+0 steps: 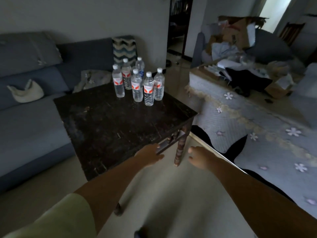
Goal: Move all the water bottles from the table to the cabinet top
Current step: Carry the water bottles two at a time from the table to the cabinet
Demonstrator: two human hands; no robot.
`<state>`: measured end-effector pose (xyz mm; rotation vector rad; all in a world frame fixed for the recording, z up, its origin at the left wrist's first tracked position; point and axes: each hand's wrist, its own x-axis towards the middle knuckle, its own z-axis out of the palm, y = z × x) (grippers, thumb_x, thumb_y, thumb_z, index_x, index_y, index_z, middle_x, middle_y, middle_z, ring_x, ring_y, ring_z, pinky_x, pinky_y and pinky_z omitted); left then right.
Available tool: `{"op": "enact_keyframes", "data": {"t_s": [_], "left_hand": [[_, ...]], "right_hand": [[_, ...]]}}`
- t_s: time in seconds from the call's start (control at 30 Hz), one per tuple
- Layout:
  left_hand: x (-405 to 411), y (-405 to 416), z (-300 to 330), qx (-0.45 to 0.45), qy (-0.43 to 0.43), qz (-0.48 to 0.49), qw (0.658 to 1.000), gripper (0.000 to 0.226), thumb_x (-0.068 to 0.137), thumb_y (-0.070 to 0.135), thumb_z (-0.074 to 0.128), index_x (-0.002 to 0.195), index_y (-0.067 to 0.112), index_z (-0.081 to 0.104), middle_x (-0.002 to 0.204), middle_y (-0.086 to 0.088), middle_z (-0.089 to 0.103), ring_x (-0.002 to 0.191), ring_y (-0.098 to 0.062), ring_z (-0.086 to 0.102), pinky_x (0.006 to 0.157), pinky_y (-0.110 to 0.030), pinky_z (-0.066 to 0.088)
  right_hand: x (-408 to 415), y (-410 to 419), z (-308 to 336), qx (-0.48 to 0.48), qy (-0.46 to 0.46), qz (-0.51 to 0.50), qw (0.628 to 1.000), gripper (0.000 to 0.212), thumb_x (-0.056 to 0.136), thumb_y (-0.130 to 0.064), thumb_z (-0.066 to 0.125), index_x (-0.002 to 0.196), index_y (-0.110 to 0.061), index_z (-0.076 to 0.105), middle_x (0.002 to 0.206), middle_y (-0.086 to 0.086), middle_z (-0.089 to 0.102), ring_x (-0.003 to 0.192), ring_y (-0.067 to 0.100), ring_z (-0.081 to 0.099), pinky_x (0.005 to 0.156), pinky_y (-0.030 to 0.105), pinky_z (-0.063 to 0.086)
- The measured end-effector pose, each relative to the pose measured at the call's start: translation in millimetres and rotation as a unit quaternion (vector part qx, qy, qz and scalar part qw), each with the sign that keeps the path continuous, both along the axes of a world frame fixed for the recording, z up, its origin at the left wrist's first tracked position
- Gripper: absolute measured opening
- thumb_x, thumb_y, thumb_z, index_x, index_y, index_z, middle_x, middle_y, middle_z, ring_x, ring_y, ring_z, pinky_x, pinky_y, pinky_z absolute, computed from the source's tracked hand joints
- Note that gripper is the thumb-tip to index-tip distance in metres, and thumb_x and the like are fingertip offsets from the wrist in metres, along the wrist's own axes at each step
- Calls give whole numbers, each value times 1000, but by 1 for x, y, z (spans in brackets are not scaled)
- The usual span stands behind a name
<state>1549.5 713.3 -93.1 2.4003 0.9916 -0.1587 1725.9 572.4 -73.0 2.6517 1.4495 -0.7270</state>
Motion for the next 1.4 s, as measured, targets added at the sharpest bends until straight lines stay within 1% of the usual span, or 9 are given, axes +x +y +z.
{"op": "enact_keyframes", "data": {"t_s": [0.37,0.57,0.67,0.83,1.03,1.13,1.2,1.33,1.4], "left_hand": [[113,186,15,5,-18,39,999,57,90,44,58,138,15,44,132,-12,55,124,-28,52,102,-36,43],[154,268,10,-23,-30,85,996,45,89,41,61,122,11,56,122,-11,61,114,-26,58,93,-31,44],[162,289,-6,-50,-55,129,989,50,88,40,63,126,10,51,119,-12,64,111,-27,60,85,-27,41],[183,321,-28,-82,-82,218,969,58,85,38,67,132,12,45,121,-11,63,112,-27,60,89,-30,46],[228,344,-38,-100,-242,362,895,74,73,30,80,135,13,43,131,-5,57,121,-22,56,103,-42,45],[249,347,-48,-111,-319,442,831,77,69,25,84,132,17,41,128,-1,58,117,-17,57,100,-38,48],[258,348,-57,-93,-340,483,802,81,66,25,86,132,19,39,124,5,58,113,-12,56,93,-29,46],[269,347,-66,-70,-355,514,778,82,66,32,85,131,25,36,116,13,56,106,-7,56,85,-22,43],[271,345,-69,-59,-359,526,769,78,67,32,85,129,27,38,114,14,57,105,-6,58,85,-22,45]], "right_hand": [[123,185,7,-1,7,34,999,42,101,-31,42,138,-12,43,134,14,51,121,31,52,96,38,44],[167,266,4,6,39,34,999,43,100,-31,42,139,-11,41,128,14,55,110,31,58,85,37,46],[184,299,-8,6,63,41,997,45,100,-31,43,140,-11,41,107,9,60,92,24,61,71,27,44],[217,371,-32,26,62,42,997,51,95,-38,51,138,-13,42,133,11,54,121,27,54,95,36,47],[247,446,-54,199,179,-9,964,88,73,-39,79,142,-7,35,138,11,51,127,24,51,103,37,44],[253,471,-61,344,296,16,891,72,67,-17,86,127,-10,48,121,4,62,114,16,59,98,25,48],[249,483,-71,360,358,16,861,69,65,-6,86,123,-2,49,114,11,64,108,22,64,96,34,52],[238,492,-87,368,362,-59,854,89,66,-10,86,138,-6,33,121,1,57,107,12,58,79,0,41],[237,496,-94,365,365,-59,854,85,68,-15,85,137,-11,36,120,-1,59,104,11,59,76,-1,39]]}}
